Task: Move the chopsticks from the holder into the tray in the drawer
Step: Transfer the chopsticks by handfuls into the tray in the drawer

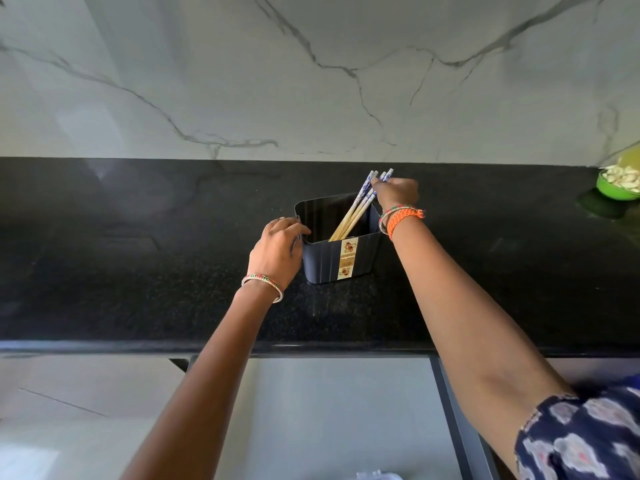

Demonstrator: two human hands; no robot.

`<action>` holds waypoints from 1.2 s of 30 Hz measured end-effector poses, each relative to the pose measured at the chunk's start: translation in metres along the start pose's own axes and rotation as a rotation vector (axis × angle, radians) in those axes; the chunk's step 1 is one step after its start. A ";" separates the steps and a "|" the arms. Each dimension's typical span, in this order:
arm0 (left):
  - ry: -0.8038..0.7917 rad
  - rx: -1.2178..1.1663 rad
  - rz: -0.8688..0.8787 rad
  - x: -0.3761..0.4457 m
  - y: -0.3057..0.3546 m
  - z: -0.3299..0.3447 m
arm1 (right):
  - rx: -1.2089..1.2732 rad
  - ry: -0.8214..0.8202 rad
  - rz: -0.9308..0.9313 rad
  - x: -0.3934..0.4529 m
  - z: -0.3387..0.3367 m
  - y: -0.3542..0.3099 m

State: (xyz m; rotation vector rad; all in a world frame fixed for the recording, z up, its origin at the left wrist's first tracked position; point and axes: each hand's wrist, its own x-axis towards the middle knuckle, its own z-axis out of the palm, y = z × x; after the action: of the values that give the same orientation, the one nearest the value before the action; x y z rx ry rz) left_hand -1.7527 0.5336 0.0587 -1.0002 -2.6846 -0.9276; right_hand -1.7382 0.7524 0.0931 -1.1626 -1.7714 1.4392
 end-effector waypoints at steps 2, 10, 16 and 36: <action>0.000 -0.027 -0.014 -0.001 0.004 -0.002 | 0.030 0.018 -0.002 0.001 -0.006 -0.003; -0.024 -0.120 0.016 -0.016 0.027 -0.029 | 0.361 0.087 -0.079 -0.029 -0.064 -0.047; -0.004 -0.142 0.049 -0.060 0.048 -0.040 | 0.784 0.077 -0.015 -0.099 -0.128 -0.053; -0.390 -0.075 -0.391 -0.316 -0.029 0.008 | 0.557 -0.024 0.722 -0.303 -0.162 0.233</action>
State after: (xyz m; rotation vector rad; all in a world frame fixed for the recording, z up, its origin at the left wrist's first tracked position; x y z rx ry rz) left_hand -1.5269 0.3474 -0.0632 -0.7428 -3.2785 -0.9882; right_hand -1.3999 0.5696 -0.0627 -1.5223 -0.8543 2.1672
